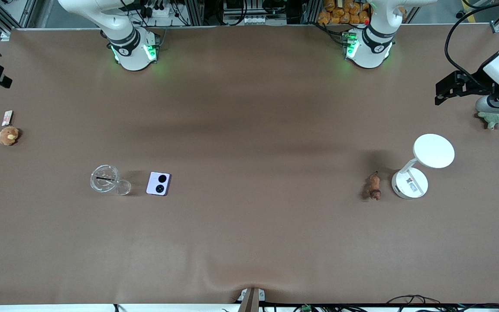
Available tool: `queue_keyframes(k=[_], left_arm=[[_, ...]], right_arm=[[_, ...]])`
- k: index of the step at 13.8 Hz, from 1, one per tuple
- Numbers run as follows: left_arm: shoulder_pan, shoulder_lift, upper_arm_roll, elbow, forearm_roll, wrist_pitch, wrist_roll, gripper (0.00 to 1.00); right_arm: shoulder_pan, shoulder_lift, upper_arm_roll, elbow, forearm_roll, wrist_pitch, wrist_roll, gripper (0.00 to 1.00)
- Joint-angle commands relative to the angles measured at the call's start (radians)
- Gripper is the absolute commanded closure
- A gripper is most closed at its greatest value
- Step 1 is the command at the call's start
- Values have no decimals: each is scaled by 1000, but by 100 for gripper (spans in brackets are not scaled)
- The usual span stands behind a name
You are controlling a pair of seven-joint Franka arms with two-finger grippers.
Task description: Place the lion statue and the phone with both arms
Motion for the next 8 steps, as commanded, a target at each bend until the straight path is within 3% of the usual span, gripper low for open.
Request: queue_keyframes(k=[1,8], left_arm=[[13,-8,-3,-7,-20,8,5,0],[13,-7,-2,-8,-20,8,6,0]], right_arm=[[6,-44,9,-55,-22,21,-6,0],[-4,-70,6,-103,-13,48,1,0]])
